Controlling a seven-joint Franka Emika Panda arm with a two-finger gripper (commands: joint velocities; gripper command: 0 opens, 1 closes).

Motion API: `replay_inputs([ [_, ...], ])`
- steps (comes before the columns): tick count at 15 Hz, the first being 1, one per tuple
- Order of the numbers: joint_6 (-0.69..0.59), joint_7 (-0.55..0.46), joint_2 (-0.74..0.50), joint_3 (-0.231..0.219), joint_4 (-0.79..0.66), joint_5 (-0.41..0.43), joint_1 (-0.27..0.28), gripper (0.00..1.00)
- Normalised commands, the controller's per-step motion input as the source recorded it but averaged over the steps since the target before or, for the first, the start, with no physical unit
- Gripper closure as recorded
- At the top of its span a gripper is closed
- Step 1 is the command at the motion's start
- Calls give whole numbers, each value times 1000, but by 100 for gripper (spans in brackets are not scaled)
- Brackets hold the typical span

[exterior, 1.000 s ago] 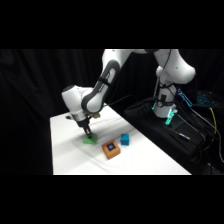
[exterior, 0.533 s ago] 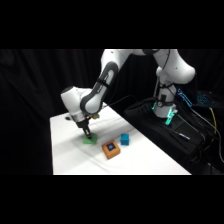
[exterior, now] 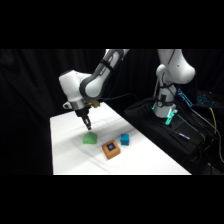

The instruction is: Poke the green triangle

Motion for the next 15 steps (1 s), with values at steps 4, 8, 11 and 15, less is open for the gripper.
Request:
replay_inputs([
  [4,-244,-2,-695,-82,-360,-25,42,67],
  [8,-198,74,-549,-102,-224,-96,96,21],
  [11,-161,118,-427,-90,-155,-168,130,0],
  [15,-135,81,-307,-64,-98,-153,135,0],
])
